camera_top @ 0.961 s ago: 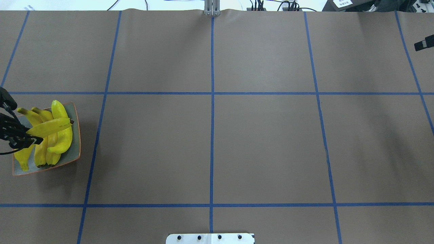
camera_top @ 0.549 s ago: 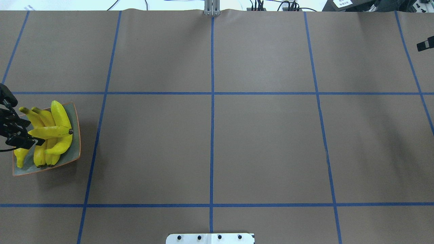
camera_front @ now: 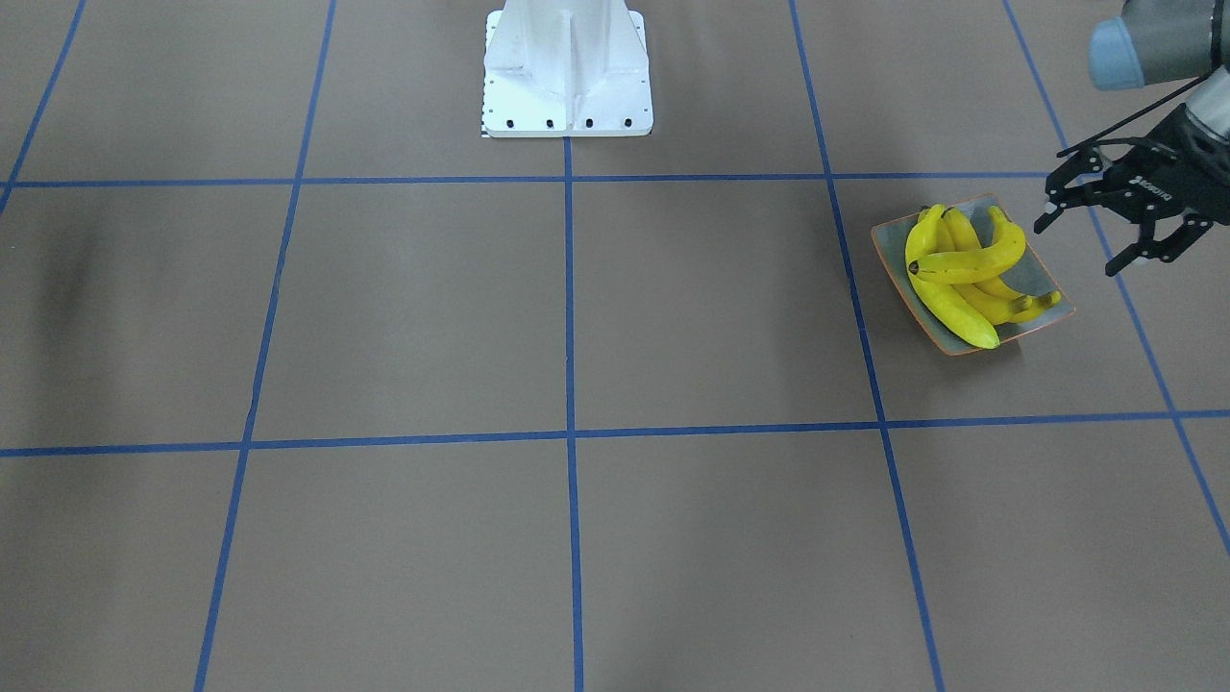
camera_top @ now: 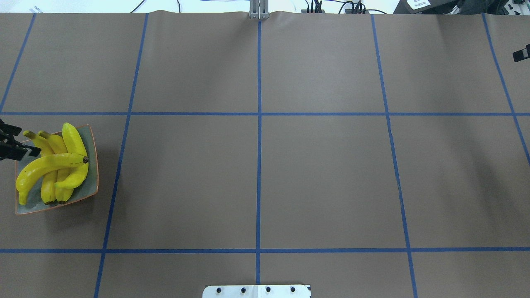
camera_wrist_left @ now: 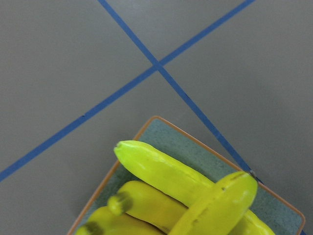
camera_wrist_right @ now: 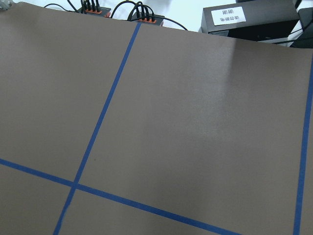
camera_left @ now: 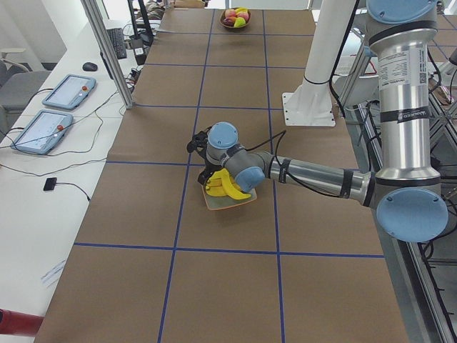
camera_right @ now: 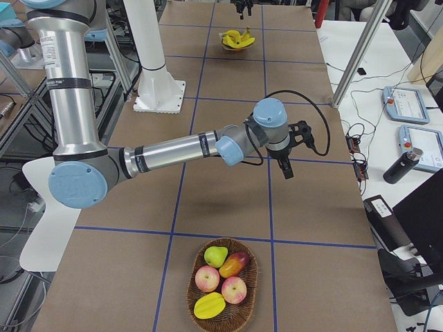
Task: Transfer all bananas from basket to plate
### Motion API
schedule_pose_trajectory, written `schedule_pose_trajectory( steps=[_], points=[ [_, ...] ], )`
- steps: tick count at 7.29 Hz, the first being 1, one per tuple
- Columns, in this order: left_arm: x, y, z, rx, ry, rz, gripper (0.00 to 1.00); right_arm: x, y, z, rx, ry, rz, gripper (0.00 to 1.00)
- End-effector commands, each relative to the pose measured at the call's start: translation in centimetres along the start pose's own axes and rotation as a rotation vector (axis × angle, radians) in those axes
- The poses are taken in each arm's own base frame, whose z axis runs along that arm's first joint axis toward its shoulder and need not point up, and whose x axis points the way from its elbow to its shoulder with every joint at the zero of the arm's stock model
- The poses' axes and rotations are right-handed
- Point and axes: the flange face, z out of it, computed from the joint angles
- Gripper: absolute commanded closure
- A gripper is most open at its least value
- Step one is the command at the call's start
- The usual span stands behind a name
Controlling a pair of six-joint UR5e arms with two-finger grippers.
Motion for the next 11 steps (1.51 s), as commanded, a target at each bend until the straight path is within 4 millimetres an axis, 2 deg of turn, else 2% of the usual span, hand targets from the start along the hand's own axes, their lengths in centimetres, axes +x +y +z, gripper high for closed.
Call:
schedule_pose_trajectory(
  steps=[1,2,3,4,5,6,7,8,9,11],
  points=[
    [-5.8,1.3,-4.3,-0.026,-0.093,-0.082,0.01,5.6,2.0,1.0,-0.053,0.039,0.005,0.0],
    [-10.3,3.3,-7.8,-0.057,-0.152,-0.074,0.01,7.1,2.9,0.7,-0.093,0.055,0.028,0.0],
    [-12.8,5.4,-8.9,-0.158,-0.179,-0.083,0.01,8.3,3.9,0.3,-0.138,0.058,0.032,0.0],
    [-14.2,6.0,-10.7,-0.202,-0.249,-0.11,0.0,8.9,4.7,0.6,-0.202,0.066,0.061,0.0],
    [-15.7,8.6,-10.4,-0.245,-0.265,-0.186,0.0,9.3,5.3,1.4,-0.254,0.082,0.067,0.0],
    [-17.0,10.0,-9.7,-0.307,-0.251,-0.283,0.0,9.8,6.3,2.0,-0.303,0.118,0.063,0.0],
    [-16.5,10.2,-9.9,-0.291,-0.273,-0.412,0.0,9.8,6.3,2.0,-0.314,0.129,0.031,0.0],
    [-16.6,10.3,-9.6,-0.279,-0.293,-0.552,0.0,9.4,7.4,1.4,-0.31,0.135,0.023,0.0],
    [-16.0,10.1,-10.1,-0.262,-0.284,-0.547,0.0,9.0,8.2,0.9,-0.308,0.154,0.014,0.0],
    [-15.7,10.5,-9.5,-0.251,-0.214,-0.573,0.0,9.1,8.7,0.8,-0.312,0.164,0.015,0.0]
  ],
)
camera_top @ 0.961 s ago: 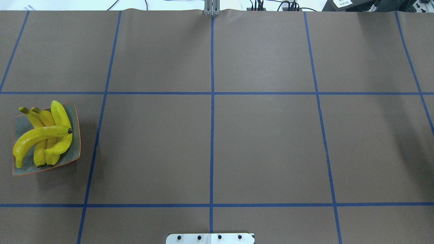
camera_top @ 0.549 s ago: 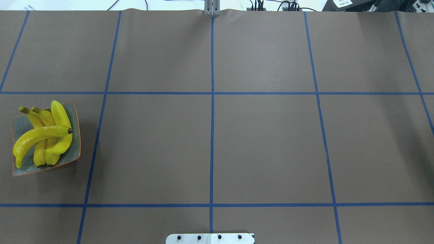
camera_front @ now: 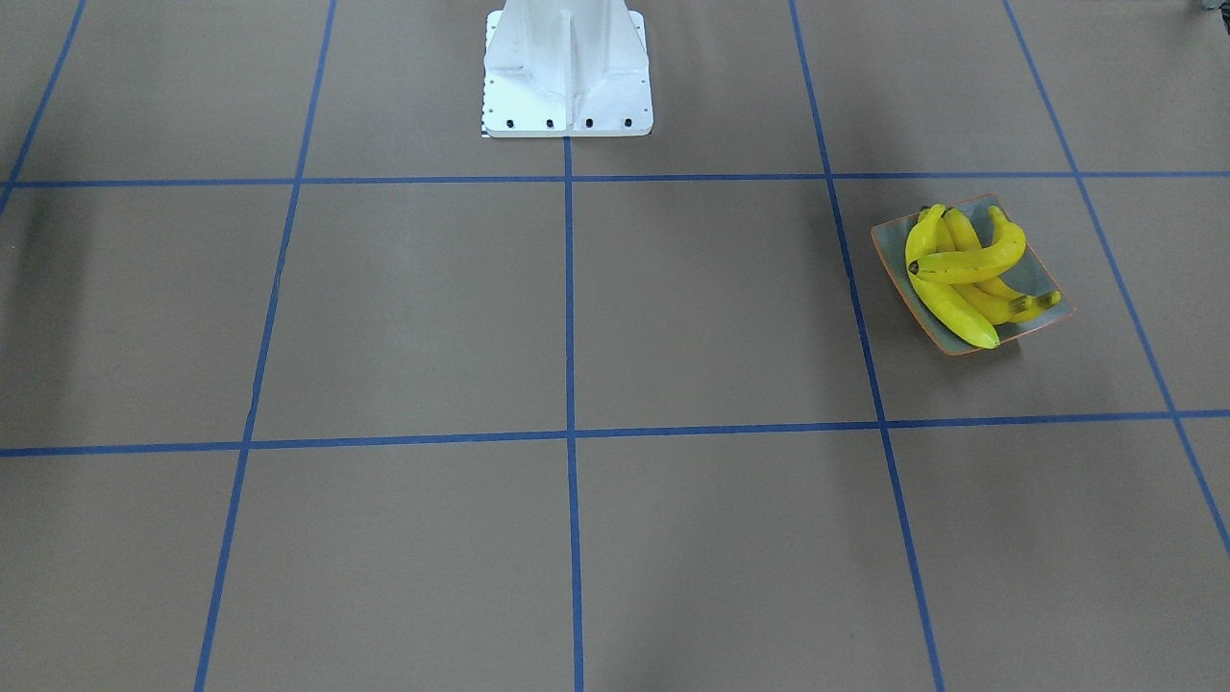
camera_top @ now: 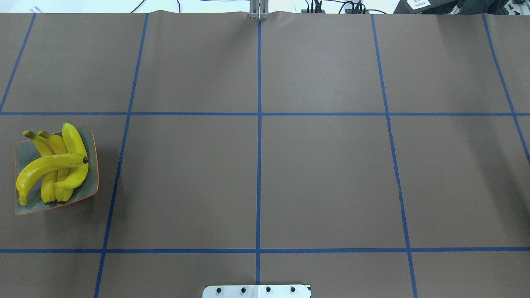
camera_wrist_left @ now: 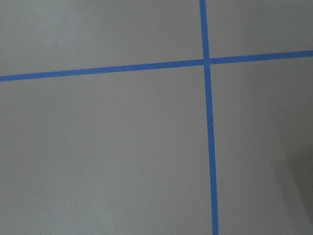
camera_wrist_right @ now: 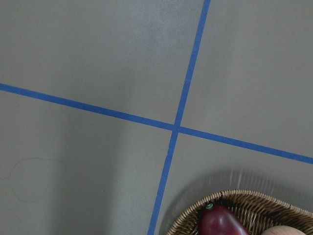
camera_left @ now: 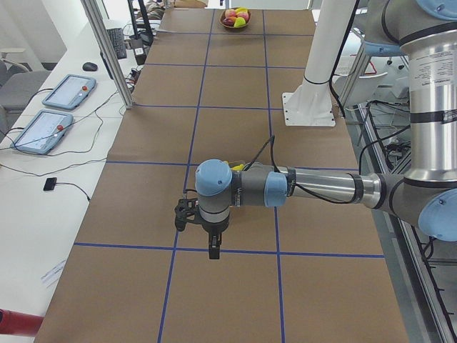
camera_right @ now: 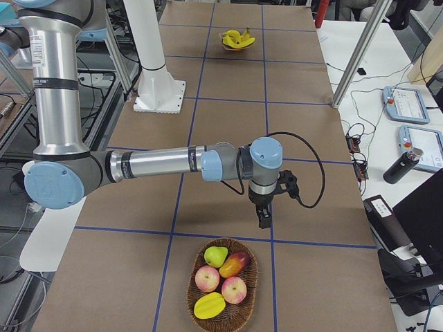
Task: Transfer all bananas from basket to plate
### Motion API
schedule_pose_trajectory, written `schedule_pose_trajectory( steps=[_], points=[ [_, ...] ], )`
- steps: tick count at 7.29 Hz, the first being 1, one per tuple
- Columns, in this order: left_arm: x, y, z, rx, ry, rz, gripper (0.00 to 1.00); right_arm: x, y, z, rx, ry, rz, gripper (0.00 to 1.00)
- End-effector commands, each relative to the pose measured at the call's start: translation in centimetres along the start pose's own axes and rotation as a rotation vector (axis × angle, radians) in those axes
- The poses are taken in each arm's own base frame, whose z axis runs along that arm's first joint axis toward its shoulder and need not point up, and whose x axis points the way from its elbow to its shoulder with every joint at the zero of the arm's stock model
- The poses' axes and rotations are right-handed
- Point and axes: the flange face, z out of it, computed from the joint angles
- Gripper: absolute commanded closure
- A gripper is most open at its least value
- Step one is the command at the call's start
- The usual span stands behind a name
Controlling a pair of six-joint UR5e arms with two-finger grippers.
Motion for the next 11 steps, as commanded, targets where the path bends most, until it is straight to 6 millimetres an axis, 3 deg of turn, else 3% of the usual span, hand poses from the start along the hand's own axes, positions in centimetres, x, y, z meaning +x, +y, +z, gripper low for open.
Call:
schedule_pose_trajectory(
  steps=[1,8,11],
  points=[
    [1.5,0.2,-0.3,0.004,0.127,-0.002,0.0,0.7,1.8,0.9,-0.017,0.032,0.011,0.0],
    [1.7,1.1,-0.7,0.019,0.135,0.008,0.0,-0.5,1.3,0.0,0.008,-0.007,0.109,0.0],
    [0.3,3.4,0.8,-0.019,0.133,-0.032,0.0,-0.6,1.7,-0.3,0.02,0.0,0.101,0.0]
  ],
)
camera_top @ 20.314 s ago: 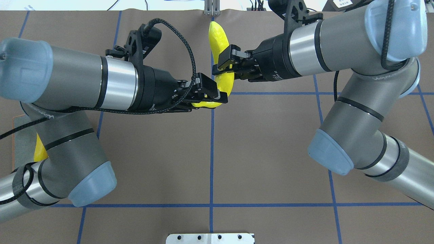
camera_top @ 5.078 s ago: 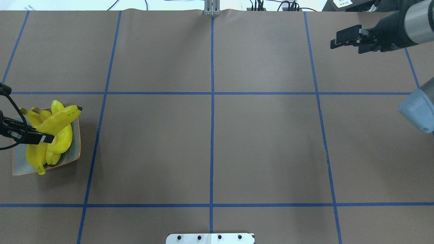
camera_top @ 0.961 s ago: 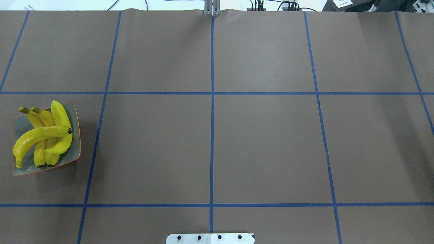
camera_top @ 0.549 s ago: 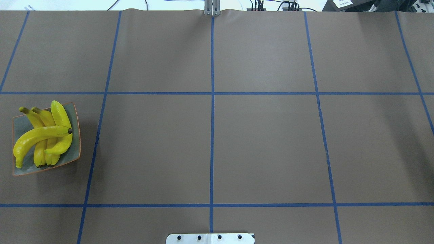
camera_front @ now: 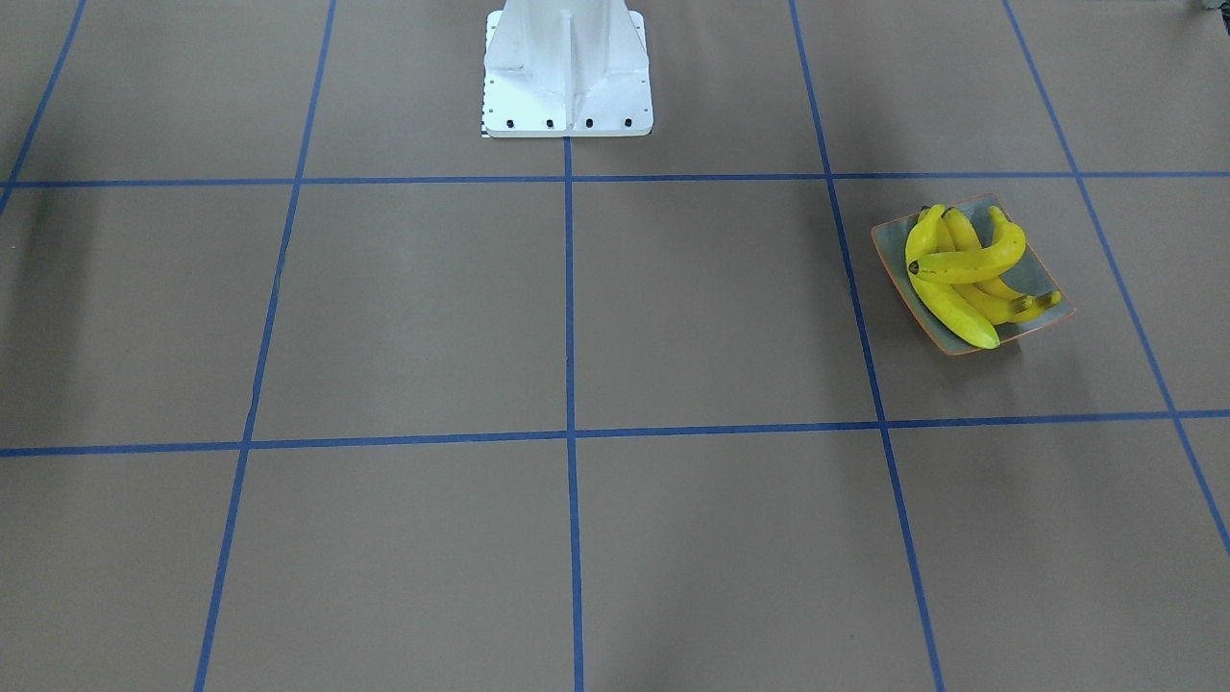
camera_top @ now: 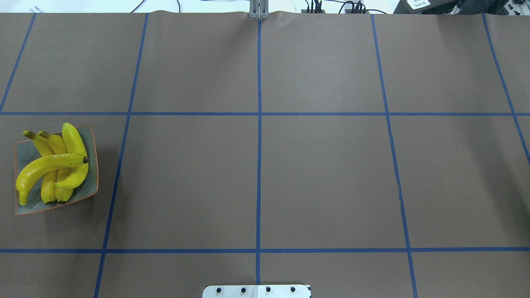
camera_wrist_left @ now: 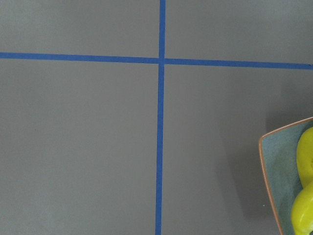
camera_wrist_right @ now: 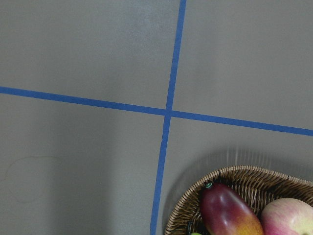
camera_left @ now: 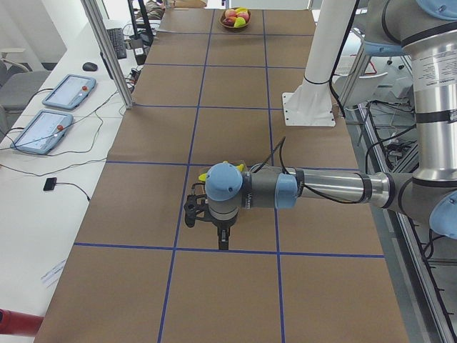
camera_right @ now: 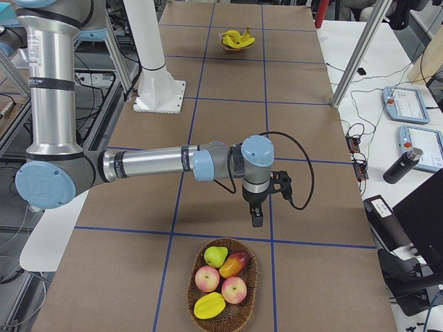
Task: Transfer all bananas from basket to plate
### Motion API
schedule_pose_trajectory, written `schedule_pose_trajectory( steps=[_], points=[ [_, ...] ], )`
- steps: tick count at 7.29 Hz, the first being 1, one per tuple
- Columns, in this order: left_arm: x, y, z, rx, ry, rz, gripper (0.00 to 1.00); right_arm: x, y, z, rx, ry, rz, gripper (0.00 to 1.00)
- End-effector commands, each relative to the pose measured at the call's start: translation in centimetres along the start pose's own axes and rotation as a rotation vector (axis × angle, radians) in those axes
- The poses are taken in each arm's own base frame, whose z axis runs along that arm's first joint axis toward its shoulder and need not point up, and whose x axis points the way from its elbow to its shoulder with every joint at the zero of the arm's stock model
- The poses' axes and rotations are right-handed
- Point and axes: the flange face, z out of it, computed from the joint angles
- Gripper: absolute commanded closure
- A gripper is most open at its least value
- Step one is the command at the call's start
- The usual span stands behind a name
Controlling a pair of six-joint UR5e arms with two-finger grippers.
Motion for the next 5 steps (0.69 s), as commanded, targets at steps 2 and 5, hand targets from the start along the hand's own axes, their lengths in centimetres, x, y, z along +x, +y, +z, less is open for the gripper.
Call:
schedule_pose_trajectory(
  steps=[2,5],
  points=[
    [-1.5,0.9,1.3,-0.032,-0.001,-0.035,0.0,0.0,0.0,-0.1,0.005,0.002,-0.001,0.0],
    [-2.3,0.9,2.2,-0.046,0.0,-0.046,0.0,-0.1,-0.1,-0.1,0.006,0.002,0.0,0.0]
  ],
)
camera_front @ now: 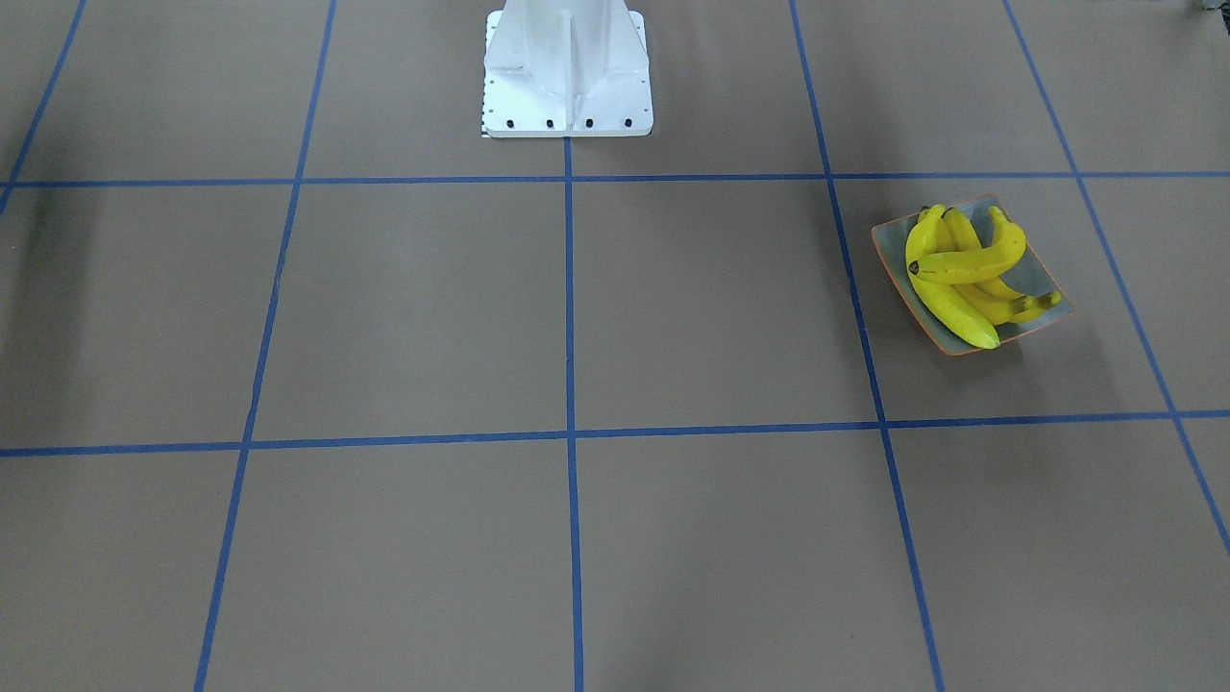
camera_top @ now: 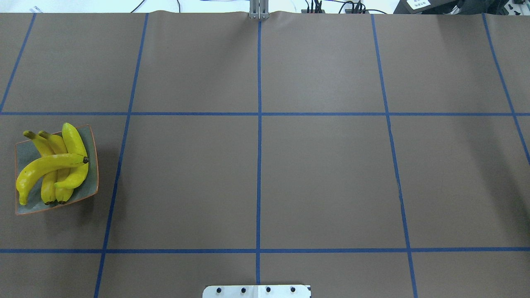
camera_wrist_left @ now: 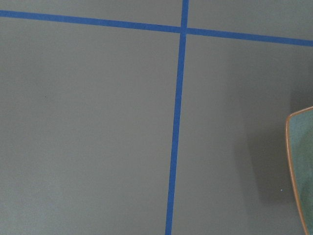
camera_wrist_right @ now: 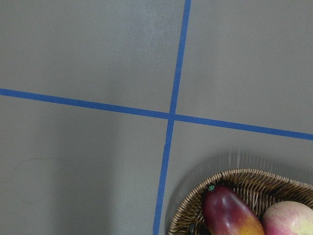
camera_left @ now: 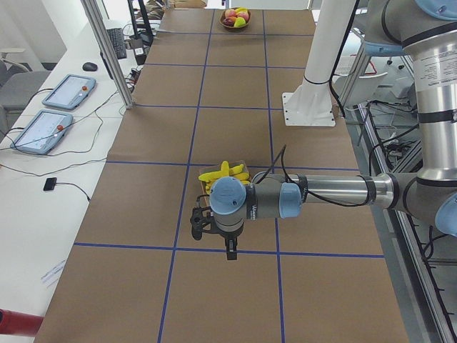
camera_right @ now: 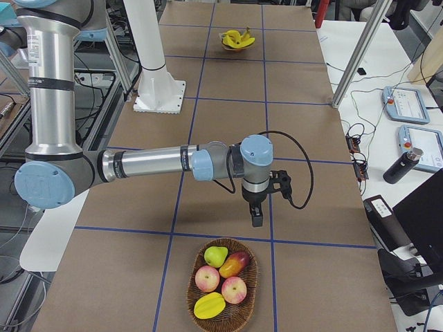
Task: Transfer all bananas from basket to plate
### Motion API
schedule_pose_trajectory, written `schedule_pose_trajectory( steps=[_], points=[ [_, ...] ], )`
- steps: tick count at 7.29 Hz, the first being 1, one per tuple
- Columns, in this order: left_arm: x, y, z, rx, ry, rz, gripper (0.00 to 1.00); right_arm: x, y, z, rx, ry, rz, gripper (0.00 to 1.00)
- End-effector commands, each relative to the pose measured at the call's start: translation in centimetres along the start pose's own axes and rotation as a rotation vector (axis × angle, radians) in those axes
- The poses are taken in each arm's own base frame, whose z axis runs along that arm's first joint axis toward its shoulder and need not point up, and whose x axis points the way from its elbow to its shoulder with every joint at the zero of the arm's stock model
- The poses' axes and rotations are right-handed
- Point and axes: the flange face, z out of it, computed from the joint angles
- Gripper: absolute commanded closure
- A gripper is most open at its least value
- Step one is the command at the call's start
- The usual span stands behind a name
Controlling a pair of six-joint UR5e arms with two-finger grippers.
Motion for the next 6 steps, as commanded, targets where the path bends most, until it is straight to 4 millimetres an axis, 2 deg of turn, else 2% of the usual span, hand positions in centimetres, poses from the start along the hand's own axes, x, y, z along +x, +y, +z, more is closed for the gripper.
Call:
schedule_pose_trajectory(
  steps=[1,3,4,5,6],
  points=[
    [-0.1,-0.1,0.2,-0.001,0.001,0.002,0.0,-0.3,-0.3,-0.4,0.008,0.0,-0.005,0.0],
    [0.2,-0.2,-0.1,0.005,0.003,0.009,0.0,-0.6,-0.5,-0.7,0.015,-0.004,0.02,0.0],
    [1.1,-0.3,-0.8,0.02,0.008,0.026,0.0,-0.3,0.0,-0.4,0.008,0.002,0.094,0.0],
    [2.4,-0.4,-2.0,0.043,0.012,0.053,0.0,0.0,0.1,0.0,0.0,0.001,0.115,0.0],
    [2.8,-0.4,-2.3,0.049,0.011,0.06,0.0,-0.1,0.3,-0.2,0.002,0.001,0.102,0.0]
  ],
)
